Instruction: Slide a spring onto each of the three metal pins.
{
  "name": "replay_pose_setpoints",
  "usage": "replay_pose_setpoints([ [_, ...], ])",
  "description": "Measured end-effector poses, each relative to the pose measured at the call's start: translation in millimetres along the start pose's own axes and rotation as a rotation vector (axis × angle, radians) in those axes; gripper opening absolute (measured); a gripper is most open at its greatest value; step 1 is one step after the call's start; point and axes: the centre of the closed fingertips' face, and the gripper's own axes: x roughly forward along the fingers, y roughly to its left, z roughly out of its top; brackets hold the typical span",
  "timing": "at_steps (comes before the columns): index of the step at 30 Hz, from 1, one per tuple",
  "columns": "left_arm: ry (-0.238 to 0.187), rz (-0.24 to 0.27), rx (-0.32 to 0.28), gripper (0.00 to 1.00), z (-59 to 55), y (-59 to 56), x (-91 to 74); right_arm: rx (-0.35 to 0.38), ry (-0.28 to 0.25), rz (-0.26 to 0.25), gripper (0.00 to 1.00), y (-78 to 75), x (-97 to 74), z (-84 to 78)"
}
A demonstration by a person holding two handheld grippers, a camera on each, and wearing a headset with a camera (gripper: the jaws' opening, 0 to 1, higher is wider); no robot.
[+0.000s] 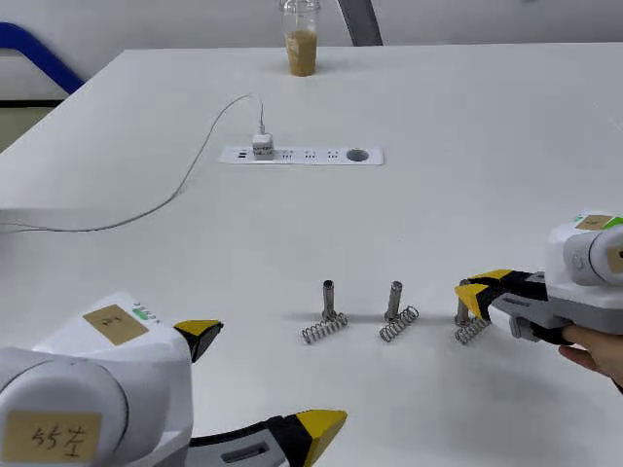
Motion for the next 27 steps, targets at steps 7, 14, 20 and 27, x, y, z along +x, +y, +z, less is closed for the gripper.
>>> replay_pose_setpoints([
  [7,-0.001,0.009,0.004,0.78,0.5,1.8,-1.2,-0.032,0.012,-0.014,0.09,-0.8,-3.4,-3.0],
  [14,0.003,0.004,0.006,0.78,-0.2,0.6,-1.0,-0.021,0.018,-0.024,0.09,-4.0,-4.0,-4.7],
  [20,0.009,0.003,0.009,0.77,-1.3,0.3,-0.4,-0.019,0.024,-0.018,0.09,-3.9,-3.5,-4.9],
  [27,0.01,0.002,0.012,0.77,-1.4,-0.3,-0.8,-0.001,0.029,-0.015,0.13,-1.8,-4.2,-6.3],
])
